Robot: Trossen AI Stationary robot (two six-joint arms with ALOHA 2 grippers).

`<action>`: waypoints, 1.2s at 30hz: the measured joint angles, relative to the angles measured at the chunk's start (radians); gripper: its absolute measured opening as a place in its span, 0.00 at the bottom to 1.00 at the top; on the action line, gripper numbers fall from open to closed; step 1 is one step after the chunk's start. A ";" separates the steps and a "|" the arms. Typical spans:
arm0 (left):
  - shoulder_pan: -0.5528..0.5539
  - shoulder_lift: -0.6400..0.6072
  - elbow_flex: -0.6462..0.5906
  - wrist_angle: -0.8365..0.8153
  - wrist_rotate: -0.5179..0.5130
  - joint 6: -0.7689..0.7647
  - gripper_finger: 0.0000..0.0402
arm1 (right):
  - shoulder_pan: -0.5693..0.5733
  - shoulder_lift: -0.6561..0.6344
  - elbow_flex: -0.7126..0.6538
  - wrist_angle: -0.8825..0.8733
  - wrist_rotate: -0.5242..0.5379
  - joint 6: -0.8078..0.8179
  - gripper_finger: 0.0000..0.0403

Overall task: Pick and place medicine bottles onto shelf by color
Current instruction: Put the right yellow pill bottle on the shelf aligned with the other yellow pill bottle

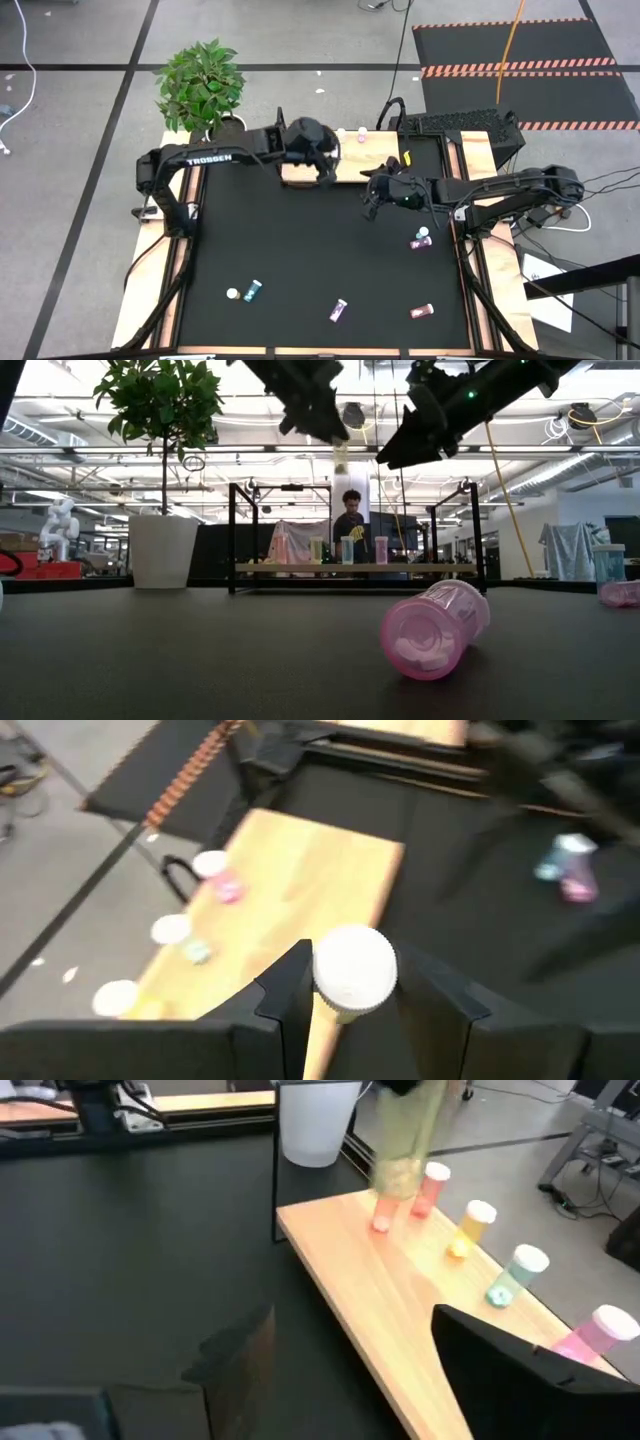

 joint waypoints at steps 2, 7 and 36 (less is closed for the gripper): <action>0.042 0.017 0.000 0.004 -0.001 0.026 0.32 | -0.009 -0.002 0.000 0.003 0.000 0.003 0.70; 0.136 0.084 -0.019 0.034 0.017 0.115 0.32 | -0.025 -0.002 0.000 0.003 0.000 0.010 0.71; 0.273 0.180 -0.235 0.282 0.120 0.189 0.32 | -0.073 -0.002 0.000 -0.050 -0.010 0.033 0.71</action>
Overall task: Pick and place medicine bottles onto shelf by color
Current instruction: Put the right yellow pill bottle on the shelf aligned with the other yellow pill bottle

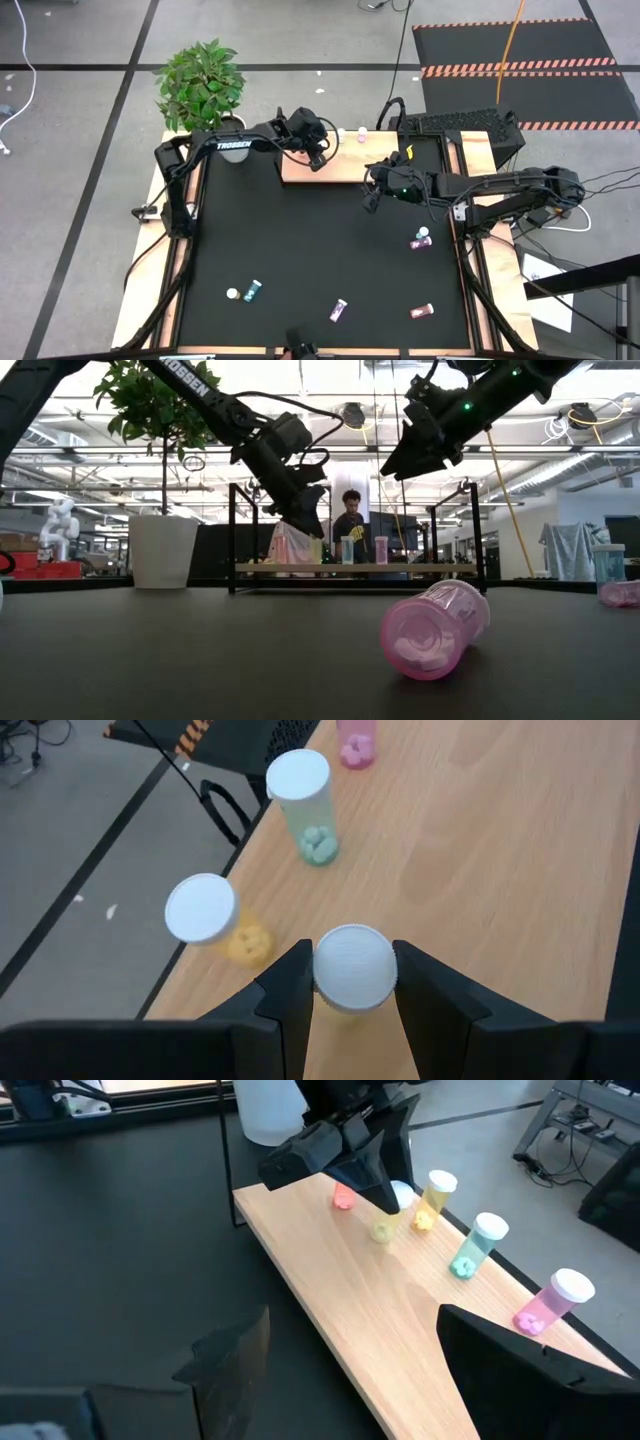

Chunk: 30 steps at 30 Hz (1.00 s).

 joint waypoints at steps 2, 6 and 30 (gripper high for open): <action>0.000 0.000 0.000 0.002 0.000 -0.001 0.32 | -0.005 0.000 0.000 0.000 -0.004 -0.002 0.71; 0.000 0.000 0.000 0.020 0.000 -0.030 0.32 | -0.011 0.000 0.000 0.000 -0.030 -0.002 0.71; 0.000 0.000 0.000 0.032 0.016 -0.064 0.32 | -0.011 0.000 0.000 0.001 -0.051 0.000 0.71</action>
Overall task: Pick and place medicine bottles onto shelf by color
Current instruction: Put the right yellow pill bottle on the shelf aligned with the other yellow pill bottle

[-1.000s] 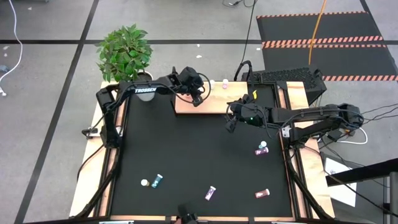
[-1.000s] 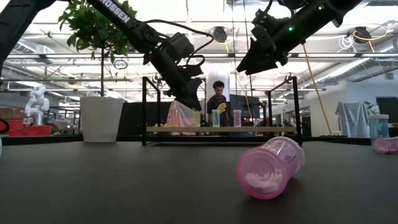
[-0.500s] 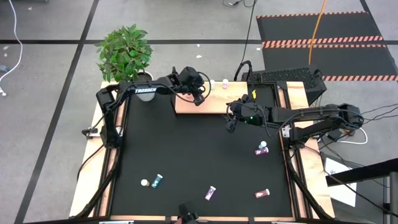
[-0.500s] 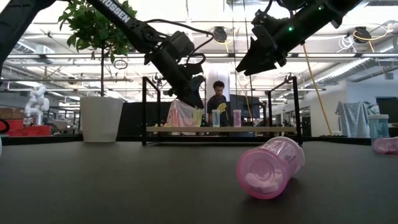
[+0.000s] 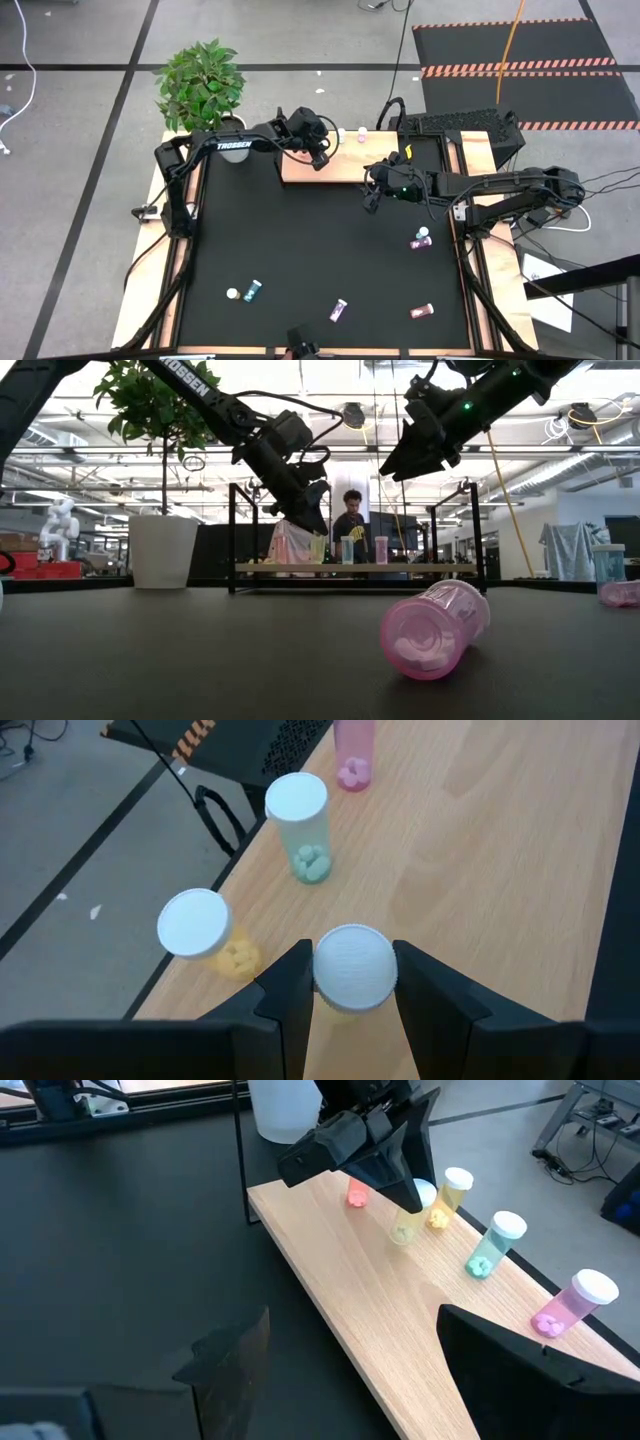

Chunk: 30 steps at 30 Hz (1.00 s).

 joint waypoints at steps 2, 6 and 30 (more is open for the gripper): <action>0.000 0.000 0.000 0.000 0.000 0.000 0.32 | 0.000 0.000 0.000 0.000 0.000 0.000 0.71; 0.000 0.000 -0.009 0.007 0.000 0.012 0.32 | 0.000 0.000 0.000 0.000 0.000 0.005 0.71; 0.004 0.000 -0.065 0.098 -0.008 -0.005 0.61 | 0.000 0.000 0.000 0.000 -0.002 0.053 0.71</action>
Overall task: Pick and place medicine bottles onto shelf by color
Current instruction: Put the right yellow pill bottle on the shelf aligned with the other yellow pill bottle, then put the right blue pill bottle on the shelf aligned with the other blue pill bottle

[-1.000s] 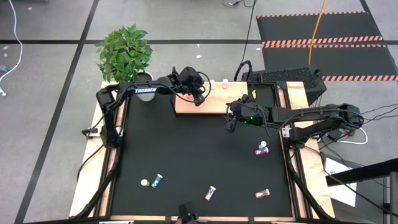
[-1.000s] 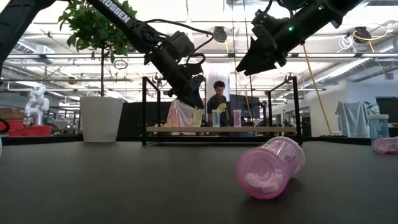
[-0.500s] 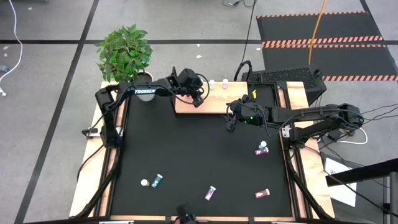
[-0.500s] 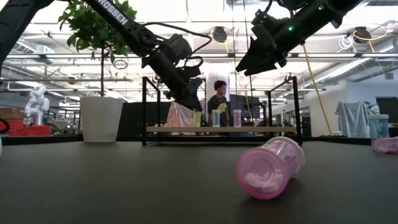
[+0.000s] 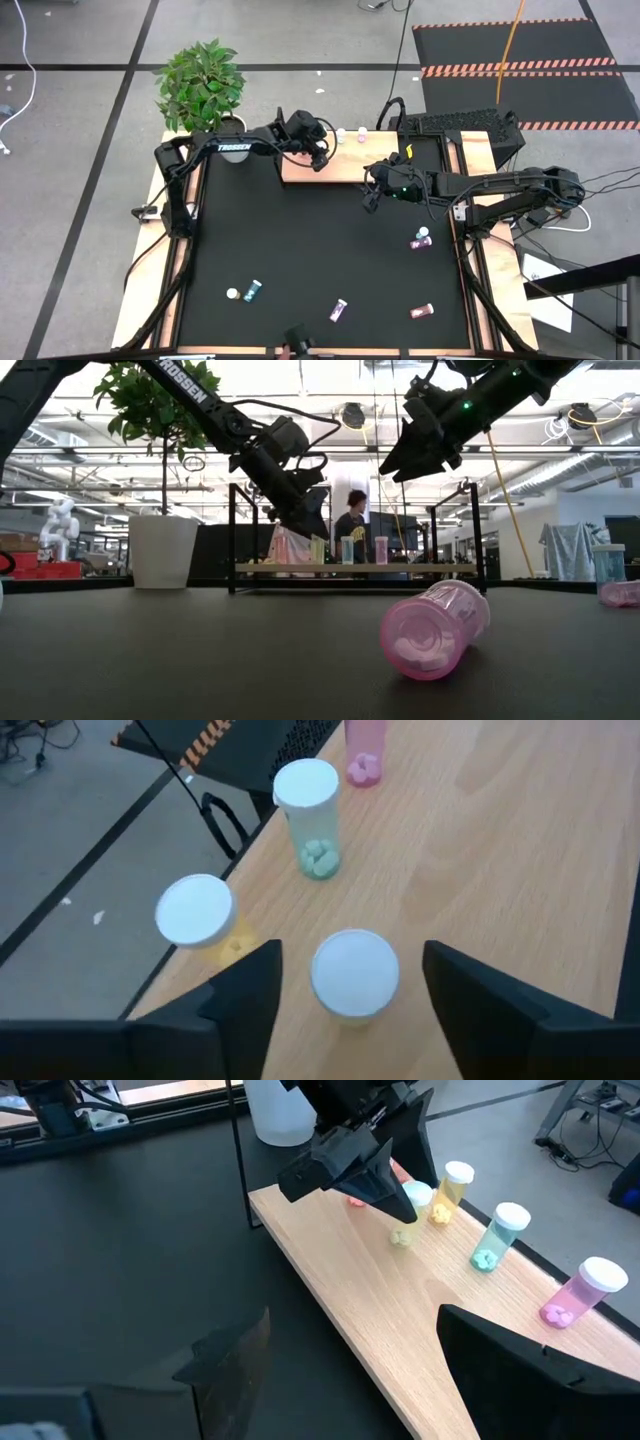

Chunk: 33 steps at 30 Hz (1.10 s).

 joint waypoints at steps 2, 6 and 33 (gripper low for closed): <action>0.000 -0.012 0.000 -0.009 -0.002 0.025 0.64 | 0.000 0.000 0.000 0.000 0.000 0.001 0.71; -0.007 -0.092 0.000 -0.045 -0.033 0.071 0.69 | 0.003 -0.008 0.000 -0.022 -0.026 0.017 0.71; -0.586 -0.592 0.002 -0.884 -0.070 -0.790 0.70 | 0.313 -0.039 0.002 0.052 -0.234 0.416 0.65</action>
